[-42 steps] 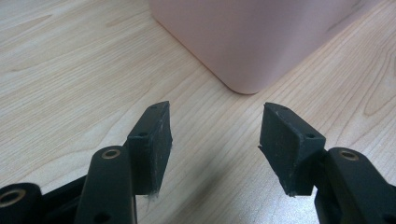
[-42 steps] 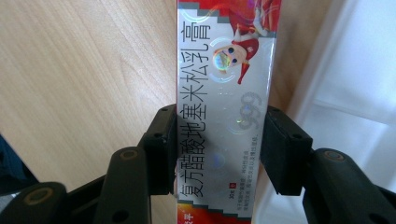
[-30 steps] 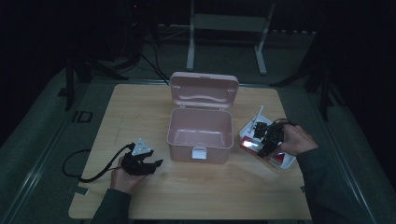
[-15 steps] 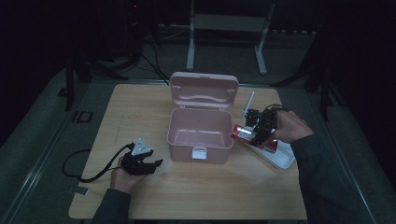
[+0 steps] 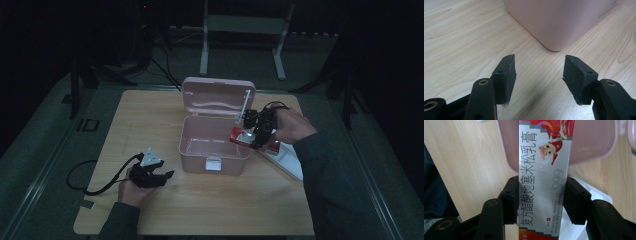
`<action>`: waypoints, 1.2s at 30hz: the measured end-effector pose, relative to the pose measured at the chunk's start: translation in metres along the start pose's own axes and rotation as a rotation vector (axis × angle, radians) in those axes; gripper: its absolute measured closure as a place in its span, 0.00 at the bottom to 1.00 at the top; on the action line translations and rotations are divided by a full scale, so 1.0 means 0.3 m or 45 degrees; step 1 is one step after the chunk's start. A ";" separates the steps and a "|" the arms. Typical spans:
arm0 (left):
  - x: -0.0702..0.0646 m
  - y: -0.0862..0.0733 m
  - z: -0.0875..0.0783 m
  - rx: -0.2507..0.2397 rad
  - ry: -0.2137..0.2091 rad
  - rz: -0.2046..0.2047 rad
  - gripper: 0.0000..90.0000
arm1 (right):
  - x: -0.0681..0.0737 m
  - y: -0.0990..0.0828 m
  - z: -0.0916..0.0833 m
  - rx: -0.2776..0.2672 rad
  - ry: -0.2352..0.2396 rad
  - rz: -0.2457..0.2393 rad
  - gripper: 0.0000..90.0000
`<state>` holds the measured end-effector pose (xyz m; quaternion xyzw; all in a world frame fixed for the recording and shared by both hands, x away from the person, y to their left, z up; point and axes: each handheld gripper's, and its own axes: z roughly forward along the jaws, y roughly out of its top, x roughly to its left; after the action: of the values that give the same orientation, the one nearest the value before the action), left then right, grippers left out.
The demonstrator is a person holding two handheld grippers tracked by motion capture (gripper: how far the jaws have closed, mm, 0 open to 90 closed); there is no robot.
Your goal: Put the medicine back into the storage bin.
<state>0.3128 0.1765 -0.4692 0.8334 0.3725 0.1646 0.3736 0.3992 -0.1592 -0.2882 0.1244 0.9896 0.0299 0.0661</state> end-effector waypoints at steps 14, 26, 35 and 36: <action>0.002 -0.003 0.000 -0.006 0.001 -0.004 0.48 | 0.006 0.145 0.047 -0.018 0.043 -0.104 0.57; 0.004 -0.005 -0.002 -0.011 0.006 -0.009 0.48 | 0.032 0.247 0.104 -0.001 0.073 -0.187 0.57; 0.003 -0.005 -0.001 -0.010 0.003 -0.007 0.48 | 0.040 0.270 0.137 0.014 0.089 -0.211 0.57; 0.003 -0.005 0.000 -0.009 0.004 -0.007 0.48 | 0.041 0.271 0.140 0.016 0.090 -0.217 0.57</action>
<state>0.3127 0.1779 -0.4701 0.8308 0.3746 0.1661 0.3766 0.4131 -0.0756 -0.3251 0.0390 0.9985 0.0224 0.0325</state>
